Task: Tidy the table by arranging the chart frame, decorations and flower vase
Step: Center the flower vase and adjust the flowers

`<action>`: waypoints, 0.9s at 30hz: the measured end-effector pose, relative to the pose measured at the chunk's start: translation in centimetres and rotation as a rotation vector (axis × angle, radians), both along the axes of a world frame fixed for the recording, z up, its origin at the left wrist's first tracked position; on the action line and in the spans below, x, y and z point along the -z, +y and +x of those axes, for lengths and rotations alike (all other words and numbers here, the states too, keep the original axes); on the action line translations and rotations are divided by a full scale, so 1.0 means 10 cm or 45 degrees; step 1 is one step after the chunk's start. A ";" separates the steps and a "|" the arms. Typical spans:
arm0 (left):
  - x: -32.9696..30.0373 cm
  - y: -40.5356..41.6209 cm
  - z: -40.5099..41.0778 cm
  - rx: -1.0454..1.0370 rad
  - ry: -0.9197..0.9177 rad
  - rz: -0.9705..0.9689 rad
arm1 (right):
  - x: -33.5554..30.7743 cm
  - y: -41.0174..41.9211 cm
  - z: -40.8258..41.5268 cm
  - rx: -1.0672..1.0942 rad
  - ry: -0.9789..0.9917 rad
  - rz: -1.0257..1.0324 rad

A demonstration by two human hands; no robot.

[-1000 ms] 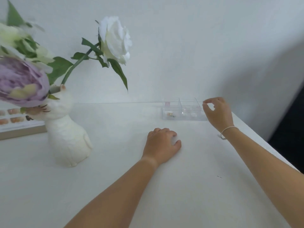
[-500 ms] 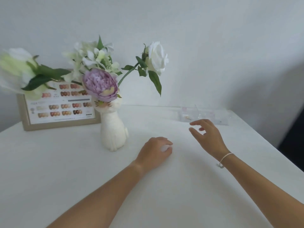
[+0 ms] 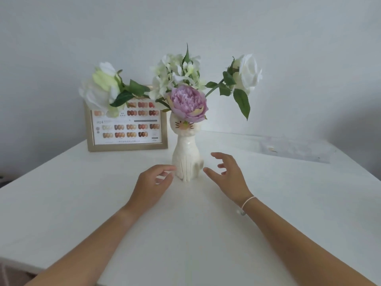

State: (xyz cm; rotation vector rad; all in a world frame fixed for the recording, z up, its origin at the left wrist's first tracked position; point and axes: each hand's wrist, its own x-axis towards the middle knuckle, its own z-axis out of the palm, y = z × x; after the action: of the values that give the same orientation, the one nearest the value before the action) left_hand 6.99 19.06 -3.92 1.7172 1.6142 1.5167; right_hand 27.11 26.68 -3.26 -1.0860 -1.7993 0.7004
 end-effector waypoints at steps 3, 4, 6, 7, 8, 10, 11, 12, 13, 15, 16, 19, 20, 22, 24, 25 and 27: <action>0.00 0.09 -0.03 -0.059 -0.118 0.039 | 0.03 0.01 -0.18 -0.014 0.099 -0.094; 0.00 0.13 -0.03 -0.068 -0.161 0.034 | 0.04 0.02 -0.23 -0.018 0.126 -0.127; -0.01 0.21 -0.04 -0.062 -0.213 -0.025 | 0.07 0.02 -0.31 -0.036 0.146 -0.171; -0.01 0.24 -0.05 -0.042 -0.218 -0.064 | 0.08 0.03 -0.34 -0.049 0.146 -0.182; -0.01 0.27 -0.06 -0.010 -0.218 -0.099 | 0.08 0.04 -0.37 -0.061 0.148 -0.187; 0.00 0.33 -0.07 0.062 -0.230 -0.146 | 0.09 0.06 -0.39 -0.082 0.161 -0.192; 0.00 0.35 -0.08 0.091 -0.241 -0.162 | 0.09 0.07 -0.40 -0.093 0.169 -0.192; 0.00 0.36 -0.08 0.113 -0.251 -0.172 | 0.09 0.08 -0.41 -0.107 0.175 -0.191; 0.00 0.38 -0.08 0.130 -0.261 -0.175 | 0.09 0.09 -0.41 -0.123 0.182 -0.189; 0.01 0.41 -0.09 0.161 -0.292 -0.159 | 0.10 0.09 -0.41 -0.155 0.205 -0.190; 0.01 0.43 -0.08 0.175 -0.309 -0.146 | 0.10 0.10 -0.41 -0.166 0.219 -0.194; 0.01 0.47 -0.06 0.211 -0.339 -0.126 | 0.10 0.12 -0.40 -0.158 0.243 -0.194; 0.00 0.48 -0.05 0.225 -0.342 -0.123 | 0.10 0.13 -0.40 -0.150 0.250 -0.195; 0.00 0.51 -0.01 0.246 -0.346 -0.111 | 0.10 0.15 -0.37 -0.130 0.262 -0.192; -0.01 0.55 0.05 0.254 -0.348 -0.114 | 0.10 0.19 -0.33 -0.109 0.277 -0.189; -0.02 0.59 0.09 0.257 -0.347 -0.117 | 0.10 0.21 -0.30 -0.099 0.284 -0.188; -0.04 0.67 0.17 0.260 -0.339 -0.128 | 0.09 0.27 -0.25 -0.077 0.291 -0.184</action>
State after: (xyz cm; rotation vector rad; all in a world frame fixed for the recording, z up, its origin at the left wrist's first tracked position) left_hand 8.66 25.75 -3.55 1.5031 1.3155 1.4671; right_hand 24.65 29.36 -4.21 -1.0033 -1.6105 0.9637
